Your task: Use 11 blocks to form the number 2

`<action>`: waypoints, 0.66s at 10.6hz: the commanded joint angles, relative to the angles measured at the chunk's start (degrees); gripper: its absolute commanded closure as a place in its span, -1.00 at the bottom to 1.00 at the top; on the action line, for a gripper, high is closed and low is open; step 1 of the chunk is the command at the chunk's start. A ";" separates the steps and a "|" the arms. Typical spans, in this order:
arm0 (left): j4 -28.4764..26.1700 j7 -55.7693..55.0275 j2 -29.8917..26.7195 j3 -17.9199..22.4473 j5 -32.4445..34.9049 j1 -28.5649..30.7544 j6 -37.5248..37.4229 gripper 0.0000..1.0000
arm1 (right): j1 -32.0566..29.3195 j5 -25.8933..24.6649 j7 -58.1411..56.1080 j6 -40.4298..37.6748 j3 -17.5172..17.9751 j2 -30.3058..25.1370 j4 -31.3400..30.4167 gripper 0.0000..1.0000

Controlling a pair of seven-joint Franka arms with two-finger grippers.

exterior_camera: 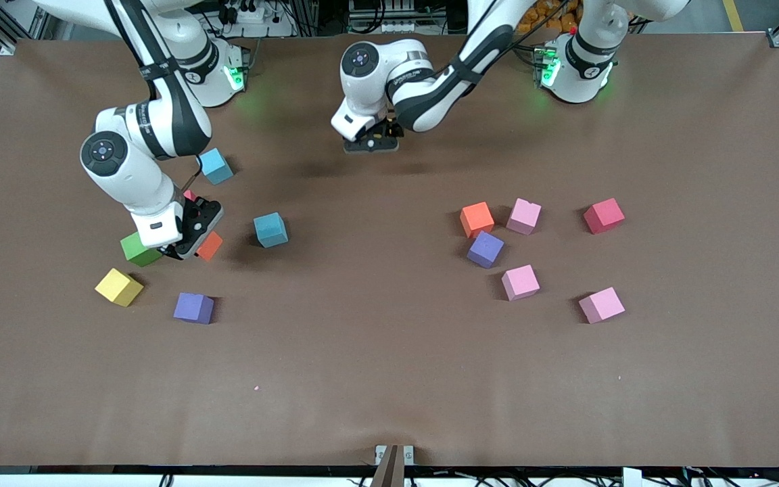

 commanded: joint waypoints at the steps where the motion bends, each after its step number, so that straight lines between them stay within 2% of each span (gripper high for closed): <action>1: 4.82 -0.59 -0.63 -0.41 0.82 7.10 -6.40 -1.00 | 4.15 0.38 -1.01 -0.44 -0.11 -2.07 -0.58 0.05; 5: 2.55 0.02 -0.98 -0.32 1.70 19.24 -6.58 -1.00 | 10.21 0.38 -3.12 -2.11 0.07 -3.65 -0.67 0.05; 7: 0.35 0.20 -1.51 -0.41 2.83 23.73 -6.58 -1.00 | 16.17 0.38 -3.30 -2.29 -0.02 -3.74 -0.76 0.05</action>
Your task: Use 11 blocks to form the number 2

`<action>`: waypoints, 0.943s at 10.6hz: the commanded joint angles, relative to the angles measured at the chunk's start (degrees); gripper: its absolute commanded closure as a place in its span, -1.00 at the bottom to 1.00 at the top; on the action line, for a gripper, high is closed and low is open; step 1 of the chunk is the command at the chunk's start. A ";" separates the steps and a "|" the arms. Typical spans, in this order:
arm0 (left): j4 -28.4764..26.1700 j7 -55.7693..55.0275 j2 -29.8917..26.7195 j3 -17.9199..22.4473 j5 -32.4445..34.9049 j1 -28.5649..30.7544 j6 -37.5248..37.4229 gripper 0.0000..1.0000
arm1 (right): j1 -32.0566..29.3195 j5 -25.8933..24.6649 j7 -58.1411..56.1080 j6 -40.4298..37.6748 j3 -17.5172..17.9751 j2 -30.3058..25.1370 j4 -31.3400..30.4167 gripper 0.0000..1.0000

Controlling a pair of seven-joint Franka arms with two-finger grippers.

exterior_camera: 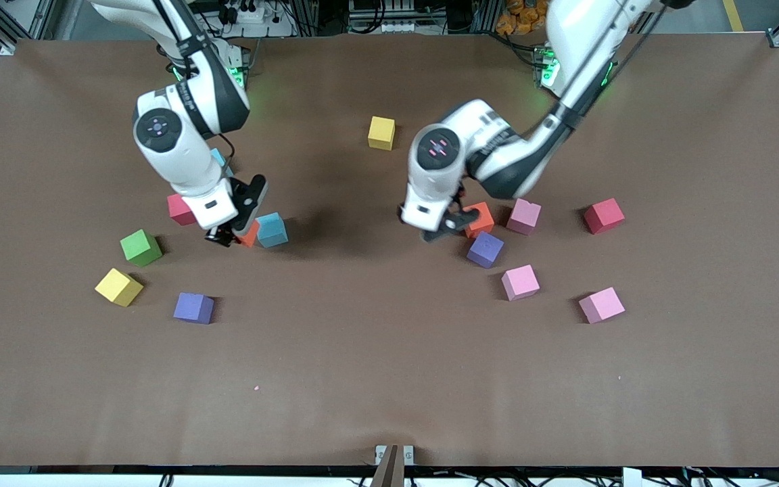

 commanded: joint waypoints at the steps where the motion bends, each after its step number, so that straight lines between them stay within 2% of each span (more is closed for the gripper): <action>1: -4.95 0.07 -2.04 -0.90 2.98 4.31 -0.11 -1.00 | 7.19 0.38 -1.03 -0.75 -0.30 -1.12 -0.92 0.05; 4: -12.69 0.60 -2.66 -1.08 5.36 6.96 7.60 -1.00 | 15.02 0.64 1.51 -1.71 -0.12 0.81 -1.19 0.11; 5: -14.20 0.52 -2.66 -1.08 5.54 7.57 9.11 -1.00 | 17.13 2.21 4.48 -3.28 0.05 1.26 -1.27 0.13; 7: -15.70 0.61 -2.66 -1.08 5.80 7.58 9.56 -1.00 | 19.25 6.60 4.78 -3.56 1.10 2.66 -2.06 0.13; 8: -15.88 0.61 -2.66 -1.08 6.85 8.02 9.56 -1.00 | 19.26 6.97 4.78 -3.13 1.98 3.36 -2.33 0.13; 10: -15.88 0.69 -3.89 -1.17 6.86 8.37 9.39 -1.00 | 19.26 9.24 5.21 -2.78 5.40 3.63 -2.42 0.14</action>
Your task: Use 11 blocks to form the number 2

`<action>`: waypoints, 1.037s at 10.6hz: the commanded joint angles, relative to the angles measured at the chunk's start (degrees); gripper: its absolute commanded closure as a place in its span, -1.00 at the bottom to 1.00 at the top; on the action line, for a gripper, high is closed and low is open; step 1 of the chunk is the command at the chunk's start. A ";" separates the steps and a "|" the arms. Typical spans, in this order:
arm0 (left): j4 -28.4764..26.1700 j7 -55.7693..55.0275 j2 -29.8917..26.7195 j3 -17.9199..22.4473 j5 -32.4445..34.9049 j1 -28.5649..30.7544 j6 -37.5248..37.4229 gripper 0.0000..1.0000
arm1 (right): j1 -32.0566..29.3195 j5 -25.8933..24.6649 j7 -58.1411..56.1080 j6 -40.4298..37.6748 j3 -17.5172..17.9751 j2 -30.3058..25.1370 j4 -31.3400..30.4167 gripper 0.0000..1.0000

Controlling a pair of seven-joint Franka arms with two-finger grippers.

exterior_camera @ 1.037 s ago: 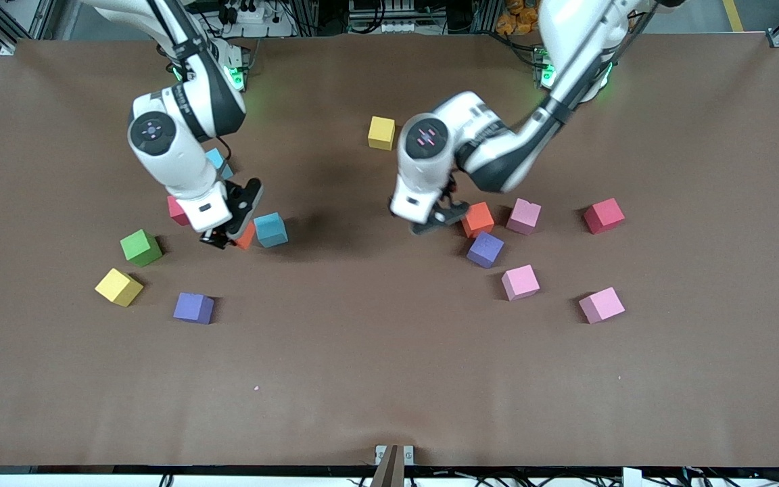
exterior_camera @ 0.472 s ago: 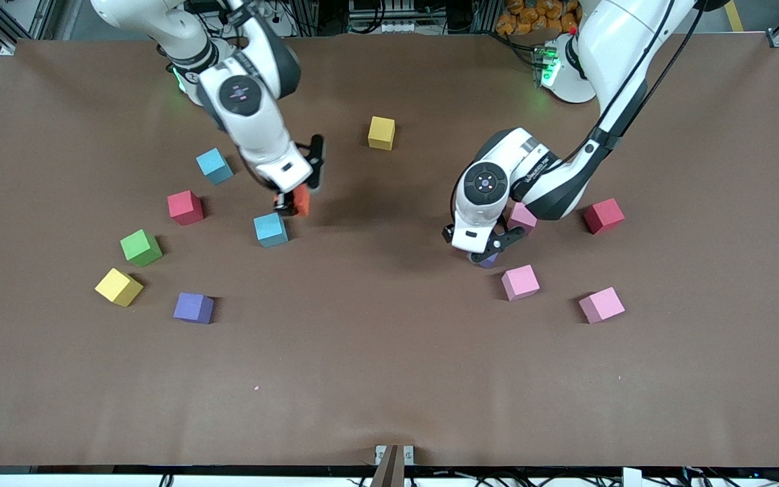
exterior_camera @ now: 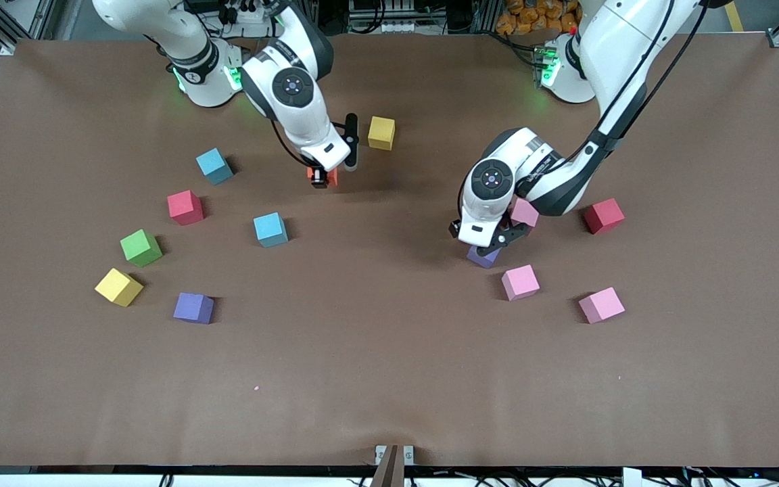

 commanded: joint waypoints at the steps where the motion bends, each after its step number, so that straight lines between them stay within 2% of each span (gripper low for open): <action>1: -2.07 0.23 -3.12 -0.81 1.45 1.17 0.64 -1.00 | -0.07 4.81 0.77 0.80 3.84 -0.35 -0.70 0.14; 4: -3.65 0.92 -3.04 -0.81 1.54 1.17 0.89 -1.00 | -0.51 5.10 0.77 -2.43 5.27 -0.79 -1.15 0.14; 6: -4.27 0.84 -2.51 -0.73 1.45 1.25 2.12 -1.00 | -0.69 5.01 1.91 -3.50 7.55 -1.23 -1.14 0.16; 7: -4.70 0.84 -2.16 -0.81 1.45 2.04 3.09 -1.00 | -0.25 5.10 3.57 -3.59 7.73 -1.23 -1.15 0.16; 9: -6.37 0.93 -1.98 -0.81 1.54 2.22 5.81 -1.00 | -0.77 5.10 6.82 -4.29 10.44 -1.23 -1.67 0.17; 11: -8.13 0.76 -1.46 -0.81 1.54 2.13 9.23 -1.00 | -0.43 5.10 7.63 -3.85 10.80 -1.93 -2.90 0.17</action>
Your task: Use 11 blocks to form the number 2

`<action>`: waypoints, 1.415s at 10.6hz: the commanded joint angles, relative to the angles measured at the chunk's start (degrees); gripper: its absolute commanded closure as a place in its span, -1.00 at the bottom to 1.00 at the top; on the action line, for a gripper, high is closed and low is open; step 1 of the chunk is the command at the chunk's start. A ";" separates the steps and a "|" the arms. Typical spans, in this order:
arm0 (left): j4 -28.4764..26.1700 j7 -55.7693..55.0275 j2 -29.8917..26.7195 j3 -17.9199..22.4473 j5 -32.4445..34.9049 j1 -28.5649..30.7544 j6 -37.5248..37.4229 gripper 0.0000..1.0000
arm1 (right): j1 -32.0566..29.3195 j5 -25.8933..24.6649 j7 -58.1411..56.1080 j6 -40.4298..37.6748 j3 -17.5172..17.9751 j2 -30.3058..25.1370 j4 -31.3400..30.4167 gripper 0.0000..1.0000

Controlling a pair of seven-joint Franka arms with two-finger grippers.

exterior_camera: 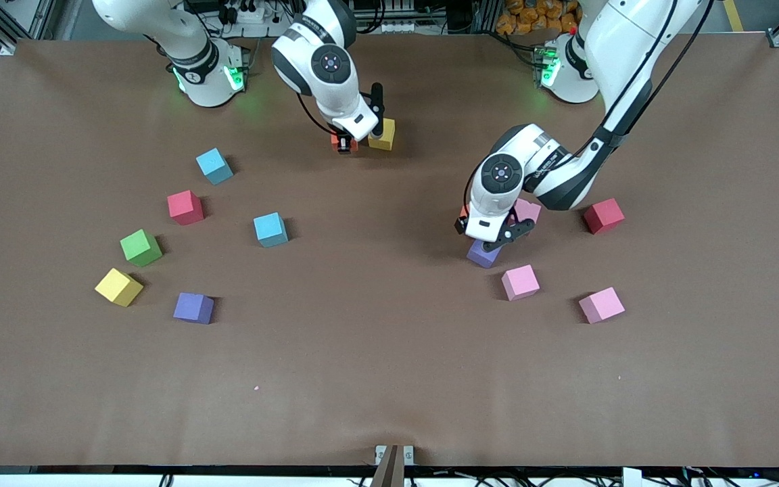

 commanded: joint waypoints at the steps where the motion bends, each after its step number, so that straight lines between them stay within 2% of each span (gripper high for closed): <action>1: -2.02 -0.58 0.64 -0.74 1.47 0.16 3.39 -1.00 | -0.07 1.08 0.75 -0.07 0.95 -3.00 -2.47 0.18; 3: -2.02 -0.76 1.34 -0.83 1.38 -0.38 4.01 -1.00 | 0.20 1.16 0.75 1.68 1.39 -3.71 -3.62 0.18; 5: -2.02 -0.67 1.70 -0.74 1.47 -0.38 4.01 -1.00 | 0.11 3.70 1.11 3.45 1.92 -3.80 -4.93 0.18; 6: -2.02 -0.58 1.70 -0.74 1.47 -0.29 4.01 -0.64 | 0.03 5.28 1.11 3.62 1.92 -3.63 -5.37 0.18; 7: -1.85 -0.67 1.70 -0.74 1.47 -0.12 4.01 0.45 | 0.20 7.38 1.11 5.54 1.92 -3.36 -5.46 0.18; 8: -1.93 -0.84 1.44 -0.74 1.47 0.06 3.92 0.73 | 0.20 8.36 1.02 5.90 1.92 -3.19 -5.81 0.20; 10: -1.85 -2.24 0.39 -0.83 1.38 0.41 3.40 0.74 | 1.08 8.46 1.02 6.08 2.01 -3.01 -5.81 0.24; 15: -1.41 -18.66 -3.83 -2.14 0.68 0.76 -0.11 0.74 | 0.82 8.46 0.66 8.90 1.92 -1.25 -5.73 0.28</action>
